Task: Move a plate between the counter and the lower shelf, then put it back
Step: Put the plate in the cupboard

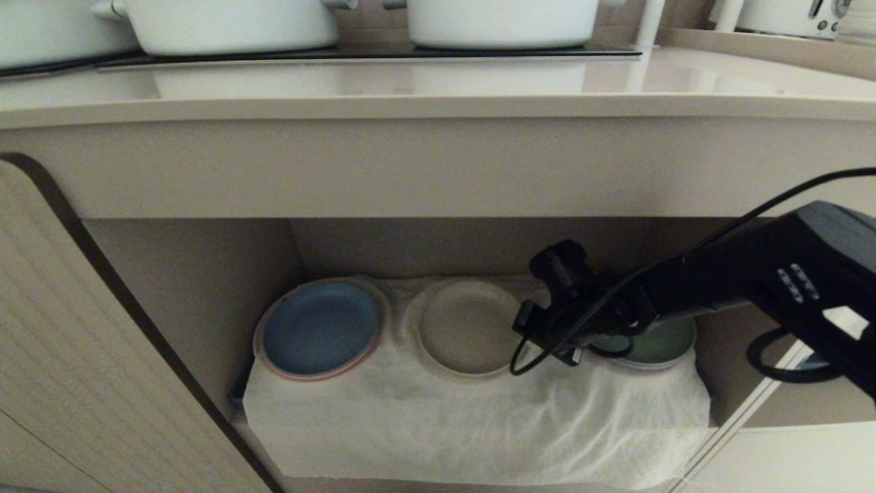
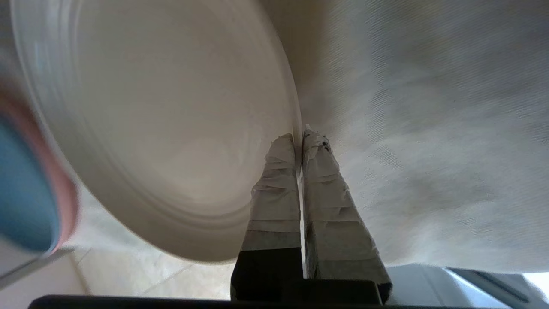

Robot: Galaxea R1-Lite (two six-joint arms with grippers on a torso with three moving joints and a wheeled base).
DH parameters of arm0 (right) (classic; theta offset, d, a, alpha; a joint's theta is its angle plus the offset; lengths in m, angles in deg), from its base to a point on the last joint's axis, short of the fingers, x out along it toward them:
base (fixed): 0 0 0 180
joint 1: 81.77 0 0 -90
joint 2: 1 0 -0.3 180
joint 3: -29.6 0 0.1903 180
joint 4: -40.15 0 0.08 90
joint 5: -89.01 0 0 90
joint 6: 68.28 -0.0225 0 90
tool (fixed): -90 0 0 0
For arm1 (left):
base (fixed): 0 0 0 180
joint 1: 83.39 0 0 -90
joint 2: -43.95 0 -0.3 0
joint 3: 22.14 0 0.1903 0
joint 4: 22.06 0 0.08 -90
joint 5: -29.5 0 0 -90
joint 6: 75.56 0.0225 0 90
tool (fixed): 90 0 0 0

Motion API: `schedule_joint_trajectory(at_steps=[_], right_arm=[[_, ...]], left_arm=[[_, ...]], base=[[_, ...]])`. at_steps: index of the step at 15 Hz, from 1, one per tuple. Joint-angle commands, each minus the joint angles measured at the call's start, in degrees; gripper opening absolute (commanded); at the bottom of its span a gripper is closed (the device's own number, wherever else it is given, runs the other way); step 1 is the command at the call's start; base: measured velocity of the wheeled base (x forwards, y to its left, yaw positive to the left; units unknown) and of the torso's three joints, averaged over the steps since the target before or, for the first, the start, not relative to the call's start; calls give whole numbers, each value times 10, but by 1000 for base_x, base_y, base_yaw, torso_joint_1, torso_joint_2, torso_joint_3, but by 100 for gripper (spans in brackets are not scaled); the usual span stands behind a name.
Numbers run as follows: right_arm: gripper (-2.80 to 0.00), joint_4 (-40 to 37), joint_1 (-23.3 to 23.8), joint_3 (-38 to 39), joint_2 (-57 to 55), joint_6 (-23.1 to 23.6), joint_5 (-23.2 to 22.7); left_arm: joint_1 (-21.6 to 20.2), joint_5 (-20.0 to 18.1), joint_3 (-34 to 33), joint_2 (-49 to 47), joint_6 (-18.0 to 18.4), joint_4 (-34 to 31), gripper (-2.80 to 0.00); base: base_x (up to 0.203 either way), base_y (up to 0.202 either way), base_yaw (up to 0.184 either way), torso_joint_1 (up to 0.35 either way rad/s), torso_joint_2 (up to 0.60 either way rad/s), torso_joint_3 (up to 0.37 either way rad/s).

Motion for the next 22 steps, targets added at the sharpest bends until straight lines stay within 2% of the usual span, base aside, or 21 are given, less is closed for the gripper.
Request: schedule_joint_trajectory(at_steps=[1,8,9,22], right_arm=[[-280,-1,0,-1,-2,-3,2],[-280,-3,0,-1,-3,-3,2],[0,-3,0,-1,-3,-4,1],[0,-4,1,8,10,-1,2]], left_arm=[[0,0,0,0,0,0,-280],[0,0,0,0,0,1,-280],[0,0,0,0,0,0,-280],[0,0,0,0,0,1,-280]], base=[[0,0,0,0,0,0],[0,0,0,0,0,0],[0,0,0,0,0,0],[0,0,0,0,0,0]])
